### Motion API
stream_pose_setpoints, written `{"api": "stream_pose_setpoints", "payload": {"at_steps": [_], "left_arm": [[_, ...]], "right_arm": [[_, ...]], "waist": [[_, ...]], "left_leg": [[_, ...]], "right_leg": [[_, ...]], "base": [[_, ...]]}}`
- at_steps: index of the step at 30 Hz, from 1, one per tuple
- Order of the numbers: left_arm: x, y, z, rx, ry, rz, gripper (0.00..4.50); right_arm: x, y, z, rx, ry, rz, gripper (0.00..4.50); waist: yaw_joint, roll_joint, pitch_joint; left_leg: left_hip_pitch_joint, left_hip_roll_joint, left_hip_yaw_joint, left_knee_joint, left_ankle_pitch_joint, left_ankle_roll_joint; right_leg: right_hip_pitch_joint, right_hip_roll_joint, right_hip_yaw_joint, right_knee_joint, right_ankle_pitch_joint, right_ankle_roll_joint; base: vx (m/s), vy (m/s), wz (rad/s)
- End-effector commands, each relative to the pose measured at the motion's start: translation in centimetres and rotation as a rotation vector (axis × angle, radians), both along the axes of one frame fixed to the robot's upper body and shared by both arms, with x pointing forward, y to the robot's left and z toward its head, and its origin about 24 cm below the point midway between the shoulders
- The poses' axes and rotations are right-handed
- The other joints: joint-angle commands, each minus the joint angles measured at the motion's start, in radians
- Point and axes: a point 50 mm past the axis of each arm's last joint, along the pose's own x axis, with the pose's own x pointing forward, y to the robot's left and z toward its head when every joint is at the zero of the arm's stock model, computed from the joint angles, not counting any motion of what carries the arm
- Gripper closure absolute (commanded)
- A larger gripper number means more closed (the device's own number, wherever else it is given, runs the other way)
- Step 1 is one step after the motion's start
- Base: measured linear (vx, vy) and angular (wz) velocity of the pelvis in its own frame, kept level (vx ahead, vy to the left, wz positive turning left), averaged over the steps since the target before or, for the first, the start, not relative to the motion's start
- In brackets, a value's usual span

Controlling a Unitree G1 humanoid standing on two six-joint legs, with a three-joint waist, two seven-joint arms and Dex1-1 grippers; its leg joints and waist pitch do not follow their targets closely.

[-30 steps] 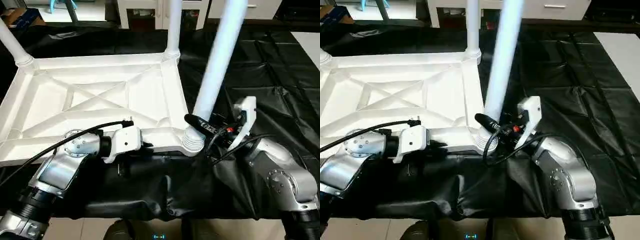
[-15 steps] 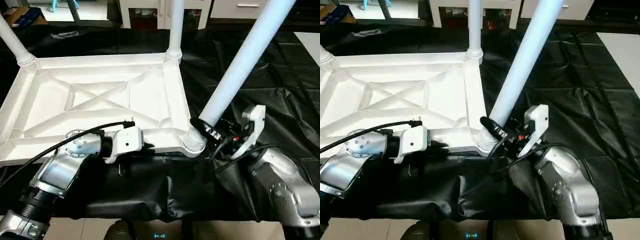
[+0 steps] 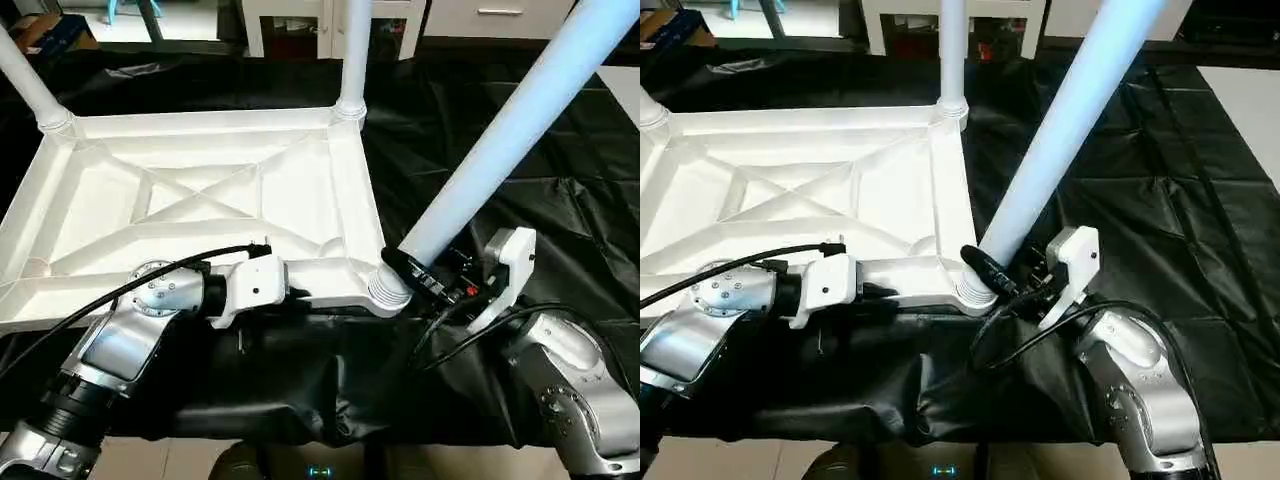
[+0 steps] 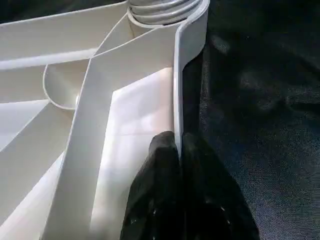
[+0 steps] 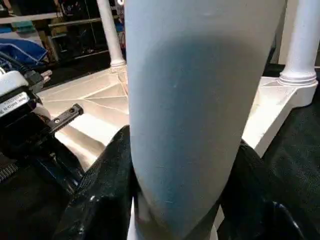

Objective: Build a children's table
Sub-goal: Insert table leg to table base

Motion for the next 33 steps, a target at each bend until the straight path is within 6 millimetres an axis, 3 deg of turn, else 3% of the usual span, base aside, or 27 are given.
{"api": "stream_pose_setpoints", "payload": {"at_steps": [1,3,5,6,8,16,18,20,24,25,27,33], "left_arm": [[0.0,0.5,-1.5,-0.002,0.047,0.066,4.5],[0.0,0.5,-1.5,-0.002,0.047,0.065,4.5],[-0.1,0.4,-1.6,-0.004,0.047,0.063,4.5],[-0.1,0.3,-1.6,-0.005,0.047,0.063,4.5],[-0.2,0.2,-1.6,-0.008,0.045,0.065,4.5],[-0.4,0.3,-1.8,-0.011,0.048,0.073,4.5],[-0.5,0.2,-1.8,-0.016,0.052,0.072,4.5],[-0.7,0.1,-2.0,-0.018,0.057,0.07,4.5],[-1.0,-0.2,-2.4,-0.006,0.063,0.069,4.5],[-1.0,-0.3,-2.5,0.0,0.061,0.07,4.5],[-1.1,-0.4,-2.7,0.004,0.061,0.073,4.5],[-0.8,-1.1,-3.1,0.02,0.038,0.125,4.5]], "right_arm": [[-1.3,0.9,-4.0,-0.157,0.175,0.111,2.64],[-1.3,1.1,-4.0,-0.178,0.177,0.13,2.64],[-1.4,1.3,-4.2,-0.209,0.178,0.161,2.64],[-1.4,1.4,-4.3,-0.218,0.178,0.172,2.64],[-1.4,1.6,-4.4,-0.224,0.179,0.188,2.64],[-1.5,1.8,-4.7,-0.238,0.177,0.193,2.64],[-1.5,1.7,-4.8,-0.228,0.185,0.18,2.64],[-1.4,1.2,-5.0,-0.212,0.196,0.142,2.64],[-1.3,0.7,-5.3,-0.225,0.192,0.108,2.64],[-1.2,0.7,-5.3,-0.228,0.189,0.095,2.64],[-1.1,0.7,-5.3,-0.232,0.186,0.08,2.64],[0.3,0.5,-5.6,-0.266,0.196,-0.053,2.64]], "waist": [[-0.008,-0.016,-0.049],[-0.009,-0.016,-0.047],[-0.012,-0.022,-0.039],[-0.012,-0.022,-0.039],[-0.013,-0.025,-0.043],[-0.014,-0.031,-0.049],[-0.014,-0.03,-0.051],[-0.013,-0.022,-0.051],[-0.014,-0.023,-0.053],[-0.013,-0.017,-0.052],[-0.015,-0.021,-0.052],[-0.021,-0.017,-0.046]], "left_leg": [[0.008,0.007,0.006,-0.068,-0.219,0.066],[0.009,0.008,0.007,-0.069,-0.232,0.063],[0.009,0.009,0.003,-0.077,-0.289,0.051],[0.013,0.009,0.001,-0.079,-0.308,0.042],[0.016,0.01,-0.001,-0.079,-0.307,0.041],[0.015,0.011,-0.001,-0.081,-0.325,0.036],[0.015,0.011,-0.001,-0.081,-0.328,0.037],[0.015,0.011,-0.001,-0.082,-0.331,0.035],[0.014,0.012,-0.001,-0.083,-0.336,0.033],[0.015,0.012,-0.001,-0.084,-0.339,0.031],[0.014,0.011,-0.001,-0.084,-0.344,0.031],[0.018,0.012,-0.007,-0.092,-0.415,0.008]], "right_leg": [[0.052,-0.027,0.023,-0.069,-0.339,-0.151],[0.05,-0.028,0.024,-0.072,-0.365,-0.145],[0.049,-0.032,0.023,-0.081,-0.466,-0.117],[0.048,-0.035,0.025,-0.086,-0.519,-0.1],[0.046,-0.036,0.027,-0.09,-0.537,-0.084],[0.045,-0.03,0.027,-0.086,-0.485,-0.093],[0.045,-0.03,0.027,-0.087,-0.485,-0.092],[0.044,-0.029,0.027,-0.087,-0.481,-0.094],[0.045,-0.028,0.027,-0.086,-0.459,-0.099],[0.044,-0.028,0.027,-0.087,-0.457,-0.1],[0.045,-0.026,0.027,-0.087,-0.455,-0.1],[0.037,-0.027,0.024,-0.098,-0.548,-0.069]], "base": [[0.0,0.0,0.0],[0.0,0.0,0.0],[0.0,0.0,0.0],[0.0,0.0,0.0],[0.0,0.0,0.0],[0.0,0.0,0.0],[0.0,0.0,0.0],[0.0,0.0,0.0],[0.0,0.0,0.0],[0.0,0.0,0.0],[0.0,0.0,0.0],[0.0,0.0,0.0]]}}
